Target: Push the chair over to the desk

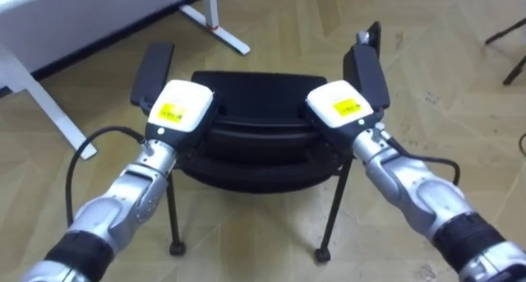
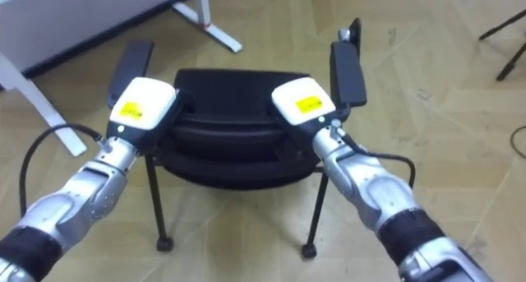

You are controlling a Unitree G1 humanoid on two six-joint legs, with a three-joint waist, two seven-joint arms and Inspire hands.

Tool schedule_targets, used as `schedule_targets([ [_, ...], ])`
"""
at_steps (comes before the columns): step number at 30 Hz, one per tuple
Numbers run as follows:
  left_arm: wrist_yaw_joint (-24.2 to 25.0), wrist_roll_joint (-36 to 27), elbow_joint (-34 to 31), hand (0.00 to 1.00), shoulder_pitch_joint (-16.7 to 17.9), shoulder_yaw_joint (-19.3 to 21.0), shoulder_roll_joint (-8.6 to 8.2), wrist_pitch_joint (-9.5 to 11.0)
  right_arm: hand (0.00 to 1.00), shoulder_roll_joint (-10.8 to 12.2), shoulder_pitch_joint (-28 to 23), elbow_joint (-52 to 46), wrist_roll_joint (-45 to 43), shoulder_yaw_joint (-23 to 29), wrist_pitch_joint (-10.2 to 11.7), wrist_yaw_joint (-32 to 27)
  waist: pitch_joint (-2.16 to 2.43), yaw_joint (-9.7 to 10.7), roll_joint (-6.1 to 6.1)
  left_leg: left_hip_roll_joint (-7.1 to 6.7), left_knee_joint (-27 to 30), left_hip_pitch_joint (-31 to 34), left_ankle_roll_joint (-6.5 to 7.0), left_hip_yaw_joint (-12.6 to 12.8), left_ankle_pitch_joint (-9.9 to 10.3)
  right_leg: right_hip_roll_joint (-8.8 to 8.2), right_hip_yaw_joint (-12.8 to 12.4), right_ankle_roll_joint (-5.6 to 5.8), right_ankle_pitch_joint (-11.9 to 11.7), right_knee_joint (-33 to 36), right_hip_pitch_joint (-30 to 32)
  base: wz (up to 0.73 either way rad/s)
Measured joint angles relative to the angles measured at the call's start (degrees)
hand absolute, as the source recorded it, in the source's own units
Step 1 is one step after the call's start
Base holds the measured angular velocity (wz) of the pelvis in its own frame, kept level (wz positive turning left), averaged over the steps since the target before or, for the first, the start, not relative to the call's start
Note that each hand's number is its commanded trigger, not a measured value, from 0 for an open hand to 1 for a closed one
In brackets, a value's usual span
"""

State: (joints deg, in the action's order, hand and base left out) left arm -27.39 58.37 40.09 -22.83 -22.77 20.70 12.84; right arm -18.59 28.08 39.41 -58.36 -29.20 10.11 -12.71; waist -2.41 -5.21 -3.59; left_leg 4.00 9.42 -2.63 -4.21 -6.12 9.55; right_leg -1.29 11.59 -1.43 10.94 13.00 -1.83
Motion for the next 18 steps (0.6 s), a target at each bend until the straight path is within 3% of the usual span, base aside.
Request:
schedule_targets([
  [4, 0.13, 0.02, 0.66, 1.0, -0.38, 0.01, -0.74, -0.23, 1.0, 0.18, 0.16, 1.0, -0.17, 0.16, 0.0, -0.63, 0.1, 1.27, -0.15, -0.67, 0.73, 1.01, 0.01, 0.89, 0.0, -0.76, 1.19, 0.44, 0.27, -0.11, 0.02, 0.13],
  [9, -0.26, 0.21, 4.01, 1.0, -1.81, -0.03, -2.09, -0.16, 1.0, 0.35, 0.85, 3.31, -0.13, 0.12, 0.79, -1.32, 0.05, 1.45, -0.13, -0.86, 4.06, 2.48, 0.13, 1.58, 0.11, -1.12, 1.71, 0.29, 0.58, 1.18, 0.02, 0.11],
  [11, -1.17, 0.21, 5.54, 1.0, -2.22, -0.09, -2.6, -0.09, 1.0, 0.59, 1.25, 4.93, -0.15, 0.08, 1.43, -1.79, -0.2, 1.95, -0.08, -0.76, 6.01, 3.25, 0.12, 1.91, 0.22, -1.18, 2.75, 0.03, 0.86, 1.89, -0.3, 0.21],
  [14, -1.33, 0.23, 8.1, 1.0, -4.22, -0.09, -3.51, 0.33, 1.0, 0.57, 1.28, 5.67, -0.48, 1.23, 1.94, -2.82, -1.23, 2.46, -0.07, -0.55, 13.18, 7.02, 0.24, 4.03, 0.99, -1.67, 4.46, -0.71, 2.83, 4.65, 0.05, 0.35],
  [16, -1.99, 0.2, 9.56, 1.0, -5.2, -0.08, -3.94, 0.53, 1.0, 0.59, 1.42, 5.68, -0.88, 1.63, 2.01, -3.16, -1.58, 3.26, -0.08, 0.53, 21.88, 11.38, 0.82, 7.55, 1.96, -2.69, 5.03, -1.17, 6.63, 10.19, 2.2, 0.36],
  [17, -2.23, 0.21, 9.96, 1.0, -5.4, -0.06, -4.15, 0.52, 1.0, 0.59, 1.4, 5.76, -1.0, 1.69, 2.05, -3.27, -1.6, 3.35, -0.05, 0.79, 24.39, 12.59, 0.86, 7.91, 1.98, -2.74, 5.23, -1.34, 7.35, 11.36, 2.57, 0.21],
  [18, -2.62, 0.18, 10.61, 1.0, -5.62, -0.07, -4.4, 0.53, 1.0, 0.58, 1.41, 6.06, -0.96, 1.83, 2.3, -3.58, -1.9, 3.29, 0.4, 1.68, 29.52, 15.04, 0.87, 7.9, 1.96, -2.55, 5.72, -1.89, 8.57, 13.3, 2.82, 0.14],
])
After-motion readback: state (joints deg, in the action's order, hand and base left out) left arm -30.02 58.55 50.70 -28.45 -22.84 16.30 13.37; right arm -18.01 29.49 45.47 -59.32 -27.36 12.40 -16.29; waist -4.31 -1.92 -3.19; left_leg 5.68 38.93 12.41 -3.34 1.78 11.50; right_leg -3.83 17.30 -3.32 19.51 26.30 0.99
